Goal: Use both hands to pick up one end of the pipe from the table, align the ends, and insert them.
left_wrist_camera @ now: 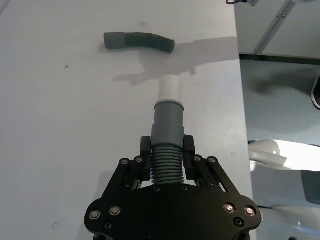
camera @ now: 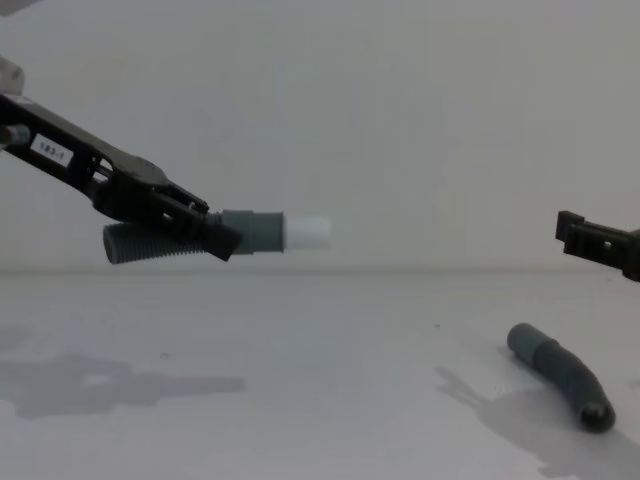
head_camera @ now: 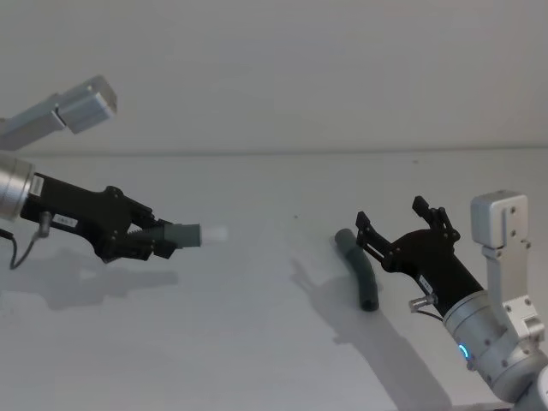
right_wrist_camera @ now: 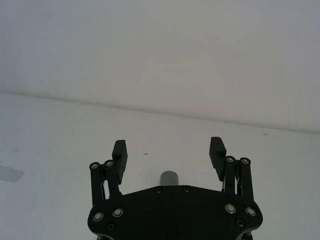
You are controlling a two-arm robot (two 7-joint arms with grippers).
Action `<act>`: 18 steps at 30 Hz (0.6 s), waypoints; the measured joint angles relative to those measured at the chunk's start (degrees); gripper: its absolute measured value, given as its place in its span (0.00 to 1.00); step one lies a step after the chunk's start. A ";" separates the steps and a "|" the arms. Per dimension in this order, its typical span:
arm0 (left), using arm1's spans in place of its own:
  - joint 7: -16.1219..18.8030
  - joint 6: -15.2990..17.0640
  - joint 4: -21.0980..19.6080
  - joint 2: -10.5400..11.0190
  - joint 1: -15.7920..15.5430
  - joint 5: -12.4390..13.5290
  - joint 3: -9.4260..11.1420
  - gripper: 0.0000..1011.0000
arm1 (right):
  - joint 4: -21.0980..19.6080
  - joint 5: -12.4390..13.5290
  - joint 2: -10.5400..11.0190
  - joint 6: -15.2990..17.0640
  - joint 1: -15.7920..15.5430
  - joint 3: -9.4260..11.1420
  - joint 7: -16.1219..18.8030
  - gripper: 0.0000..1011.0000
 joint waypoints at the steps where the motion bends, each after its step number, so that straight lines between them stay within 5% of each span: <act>1: 0.52 -0.13 0.01 -0.09 0.27 -0.05 -0.01 0.33 | 0.00 0.00 0.00 0.00 0.00 0.00 0.00 0.99; 18: 4.52 -1.78 0.60 -1.15 2.68 -1.06 -0.09 0.33 | 0.00 0.00 0.00 0.00 0.00 0.00 0.00 0.99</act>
